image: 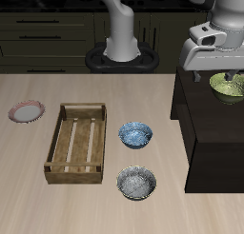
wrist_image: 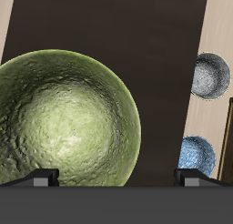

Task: Place the green bowl in the wooden tray

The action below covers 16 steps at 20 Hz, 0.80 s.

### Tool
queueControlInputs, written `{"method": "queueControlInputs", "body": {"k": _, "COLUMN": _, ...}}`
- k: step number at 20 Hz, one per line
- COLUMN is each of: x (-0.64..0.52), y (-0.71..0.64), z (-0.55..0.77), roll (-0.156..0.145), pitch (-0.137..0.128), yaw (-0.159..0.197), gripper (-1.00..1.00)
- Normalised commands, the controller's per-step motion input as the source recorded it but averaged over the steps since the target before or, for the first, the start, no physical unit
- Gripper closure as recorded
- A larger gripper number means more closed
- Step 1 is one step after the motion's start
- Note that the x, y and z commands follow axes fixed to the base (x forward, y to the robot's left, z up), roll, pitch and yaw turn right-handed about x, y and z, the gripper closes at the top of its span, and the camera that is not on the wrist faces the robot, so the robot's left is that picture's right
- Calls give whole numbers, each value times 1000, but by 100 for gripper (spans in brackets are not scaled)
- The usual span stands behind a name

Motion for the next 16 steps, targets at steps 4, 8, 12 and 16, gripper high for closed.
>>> {"method": "queueControlInputs", "body": {"k": 4, "x": 44, "y": -94, "z": -385, "roll": -4, "pitch": 54, "yaw": 5, "gripper": -100}}
{"method": "queueControlInputs", "body": {"k": 8, "x": -44, "y": -119, "z": -371, "roll": 19, "pitch": 31, "yaw": -29, "gripper": -100}}
{"method": "queueControlInputs", "body": {"k": 12, "x": -106, "y": -36, "z": -261, "roll": 46, "pitch": -6, "yaw": -13, "gripper": 100}}
{"method": "queueControlInputs", "body": {"k": 16, "x": -233, "y": 41, "z": -191, "roll": 67, "pitch": -10, "yaw": -32, "gripper": 100}}
